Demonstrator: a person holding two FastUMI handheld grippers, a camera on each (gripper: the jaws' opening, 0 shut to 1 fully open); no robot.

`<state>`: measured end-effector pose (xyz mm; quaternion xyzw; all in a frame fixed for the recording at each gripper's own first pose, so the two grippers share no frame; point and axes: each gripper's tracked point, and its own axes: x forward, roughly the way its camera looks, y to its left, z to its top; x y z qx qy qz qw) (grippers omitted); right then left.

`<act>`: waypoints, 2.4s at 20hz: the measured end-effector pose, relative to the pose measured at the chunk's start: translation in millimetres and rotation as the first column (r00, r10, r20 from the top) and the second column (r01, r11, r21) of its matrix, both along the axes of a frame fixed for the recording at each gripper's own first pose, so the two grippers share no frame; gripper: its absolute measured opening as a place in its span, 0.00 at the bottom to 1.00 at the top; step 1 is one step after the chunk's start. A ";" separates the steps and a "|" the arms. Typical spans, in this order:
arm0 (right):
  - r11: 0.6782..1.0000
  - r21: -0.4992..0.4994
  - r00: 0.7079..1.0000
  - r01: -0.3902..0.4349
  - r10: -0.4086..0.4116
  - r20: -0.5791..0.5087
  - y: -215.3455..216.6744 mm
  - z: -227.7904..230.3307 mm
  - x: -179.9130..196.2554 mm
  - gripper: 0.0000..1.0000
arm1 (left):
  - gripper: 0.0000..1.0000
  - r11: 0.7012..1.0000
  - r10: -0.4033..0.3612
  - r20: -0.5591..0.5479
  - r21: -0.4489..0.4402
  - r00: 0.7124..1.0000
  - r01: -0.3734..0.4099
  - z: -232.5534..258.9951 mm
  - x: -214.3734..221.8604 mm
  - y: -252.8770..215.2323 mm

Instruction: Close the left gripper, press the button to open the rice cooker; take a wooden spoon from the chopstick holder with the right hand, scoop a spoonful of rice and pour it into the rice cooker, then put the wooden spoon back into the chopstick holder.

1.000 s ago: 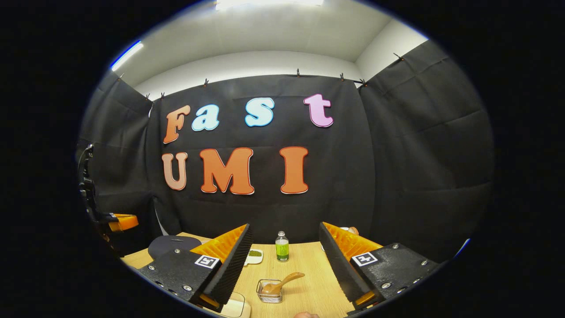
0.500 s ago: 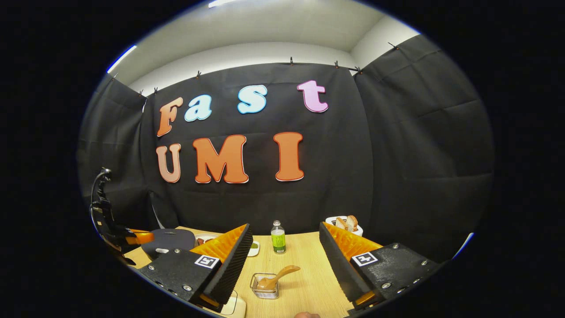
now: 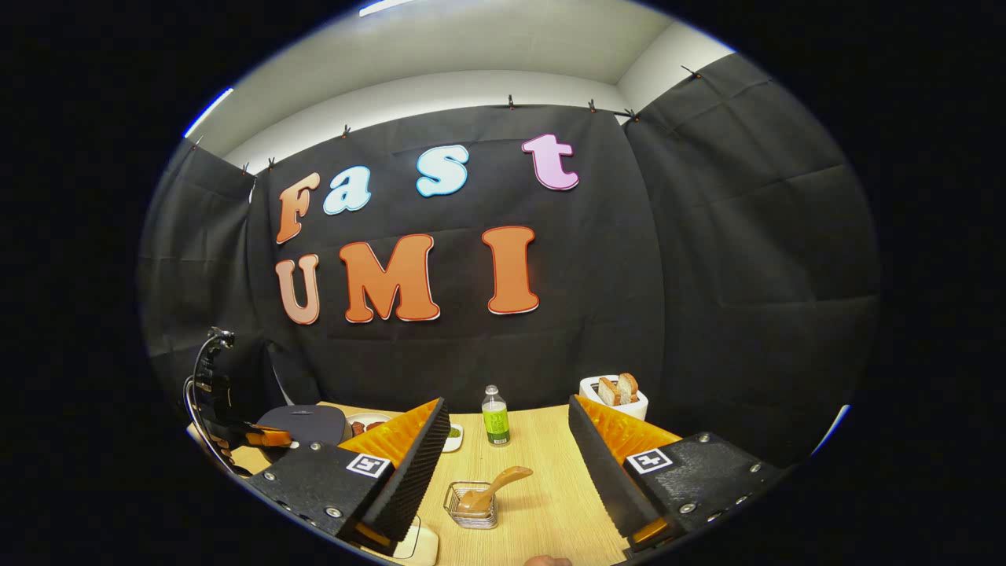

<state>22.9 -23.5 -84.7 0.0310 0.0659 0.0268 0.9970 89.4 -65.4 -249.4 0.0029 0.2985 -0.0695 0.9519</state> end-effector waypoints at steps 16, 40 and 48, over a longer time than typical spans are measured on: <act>1.000 -0.016 1.000 -0.015 0.015 -0.023 2.0 -7.4 -6.6 0.94 | 0.08 0.999 -0.021 0.110 0.050 0.994 0.015 42.5 -2.8 -1.2; 0.983 0.120 0.975 0.136 -0.112 -0.191 15.0 -167.8 45.2 0.95 | 0.64 0.994 0.104 0.462 -0.023 0.881 -0.106 191.6 -61.1 107.7; 0.965 0.152 0.918 0.212 -0.143 -0.371 25.8 -243.9 65.9 0.84 | 1.00 0.985 0.171 0.494 -0.064 0.852 -0.160 188.8 -62.5 150.6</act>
